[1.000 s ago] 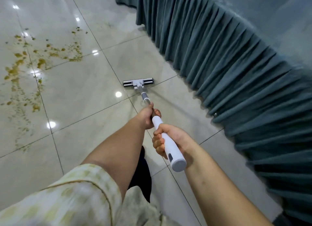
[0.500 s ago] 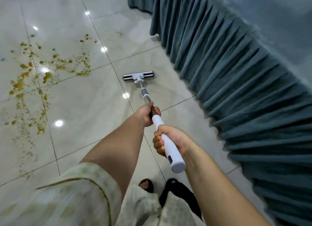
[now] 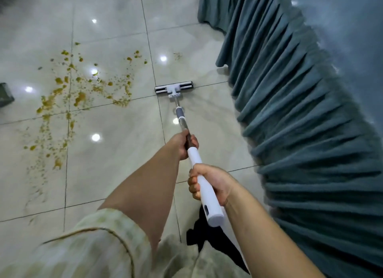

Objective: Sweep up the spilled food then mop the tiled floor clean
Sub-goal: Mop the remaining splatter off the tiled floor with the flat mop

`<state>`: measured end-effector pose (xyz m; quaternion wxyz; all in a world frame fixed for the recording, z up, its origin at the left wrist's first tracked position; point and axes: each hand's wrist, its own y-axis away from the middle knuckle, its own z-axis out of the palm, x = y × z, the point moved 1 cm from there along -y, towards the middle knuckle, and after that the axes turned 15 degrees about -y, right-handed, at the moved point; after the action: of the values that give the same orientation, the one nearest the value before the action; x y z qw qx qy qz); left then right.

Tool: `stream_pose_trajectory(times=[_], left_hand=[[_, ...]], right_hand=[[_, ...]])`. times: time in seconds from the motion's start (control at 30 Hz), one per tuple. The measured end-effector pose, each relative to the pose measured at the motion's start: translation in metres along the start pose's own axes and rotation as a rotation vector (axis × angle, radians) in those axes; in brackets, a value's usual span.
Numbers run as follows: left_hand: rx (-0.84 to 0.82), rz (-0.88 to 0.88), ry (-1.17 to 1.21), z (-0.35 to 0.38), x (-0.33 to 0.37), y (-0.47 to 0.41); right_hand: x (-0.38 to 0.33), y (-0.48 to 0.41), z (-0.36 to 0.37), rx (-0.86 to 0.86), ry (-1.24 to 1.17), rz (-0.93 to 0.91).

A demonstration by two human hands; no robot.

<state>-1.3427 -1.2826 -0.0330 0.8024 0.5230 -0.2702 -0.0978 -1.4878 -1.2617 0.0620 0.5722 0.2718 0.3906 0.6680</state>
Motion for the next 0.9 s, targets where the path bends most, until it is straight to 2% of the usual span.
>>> stream_pose_trajectory(times=[0.2,0.4,0.67,0.9], left_hand=[[0.033,0.057,0.073,0.052,0.091,-0.052],[0.069,0.07,-0.001,0.092,0.183,-0.09],[0.054,0.083,-0.032,0.095,0.341,-0.153],[0.086,0.118,-0.024,0.069,0.487,-0.239]], right_hand=[[-0.125,-0.023,0.021,0.025,0.067,0.054],[-0.227,-0.041,0.058,0.061,0.053,0.056],[-0.343,-0.112,0.154,0.068,-0.064,0.07],[-0.444,-0.22,0.236,0.103,-0.021,0.037]])
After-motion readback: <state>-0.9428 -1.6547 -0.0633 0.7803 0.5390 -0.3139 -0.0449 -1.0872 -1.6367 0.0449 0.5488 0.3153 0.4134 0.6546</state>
